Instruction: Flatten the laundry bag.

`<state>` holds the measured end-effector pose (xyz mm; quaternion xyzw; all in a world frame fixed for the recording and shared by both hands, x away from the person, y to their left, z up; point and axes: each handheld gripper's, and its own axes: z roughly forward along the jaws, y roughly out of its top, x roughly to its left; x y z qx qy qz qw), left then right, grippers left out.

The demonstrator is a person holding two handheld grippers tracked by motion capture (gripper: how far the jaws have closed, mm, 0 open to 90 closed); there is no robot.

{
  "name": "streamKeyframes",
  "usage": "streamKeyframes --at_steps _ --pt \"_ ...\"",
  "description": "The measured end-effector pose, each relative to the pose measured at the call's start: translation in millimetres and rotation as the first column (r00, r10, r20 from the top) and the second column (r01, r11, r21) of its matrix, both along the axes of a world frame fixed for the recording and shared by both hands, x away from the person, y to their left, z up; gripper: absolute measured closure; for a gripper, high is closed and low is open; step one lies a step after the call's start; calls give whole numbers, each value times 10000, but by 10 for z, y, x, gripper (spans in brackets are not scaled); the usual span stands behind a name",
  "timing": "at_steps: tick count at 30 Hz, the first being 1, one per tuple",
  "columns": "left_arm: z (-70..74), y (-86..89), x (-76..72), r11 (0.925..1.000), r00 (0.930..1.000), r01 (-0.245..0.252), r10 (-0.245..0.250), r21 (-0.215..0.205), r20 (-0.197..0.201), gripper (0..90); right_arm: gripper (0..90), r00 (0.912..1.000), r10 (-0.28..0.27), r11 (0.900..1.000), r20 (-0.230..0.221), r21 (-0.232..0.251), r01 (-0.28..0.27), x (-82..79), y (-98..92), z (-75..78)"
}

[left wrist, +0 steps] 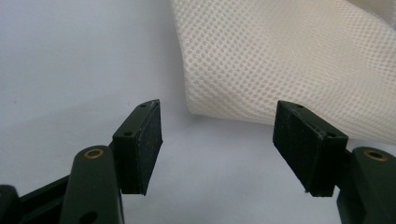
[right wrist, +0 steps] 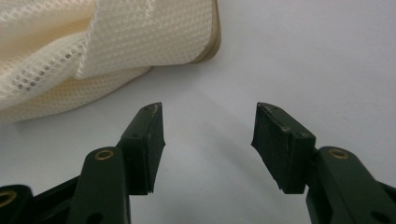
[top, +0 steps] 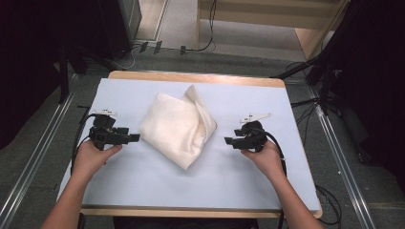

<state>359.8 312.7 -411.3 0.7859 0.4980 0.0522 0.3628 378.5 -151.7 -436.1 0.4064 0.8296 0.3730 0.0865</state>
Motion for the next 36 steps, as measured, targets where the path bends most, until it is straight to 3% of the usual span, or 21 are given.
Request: streamKeyframes --at_steps 9,15,20,23,30,36 --pt "-37 -11 275 9999 10000 -2 2 117 -11 348 485 9997 133 9999 194 65 -135 47 117 123" --pt "-27 -35 419 9999 9999 -90 90 -81 -52 350 488 9994 113 9997 323 232 -120 93 219 228" --pt "-54 -85 493 9997 9998 92 -95 -212 -149 352 488 9992 207 9993 328 300 -217 133 315 286" --pt "-67 -134 545 9998 9998 175 -175 17 -50 352 478 9988 365 9991 330 180 -371 162 461 322" --pt "-91 -174 632 9999 9999 129 -129 107 9 353 450 9969 636 9980 471 40 -639 194 673 345" --pt "-139 -199 678 9999 9999 138 -137 99 -99 369 418 9975 440 9989 550 -192 -430 232 798 309"
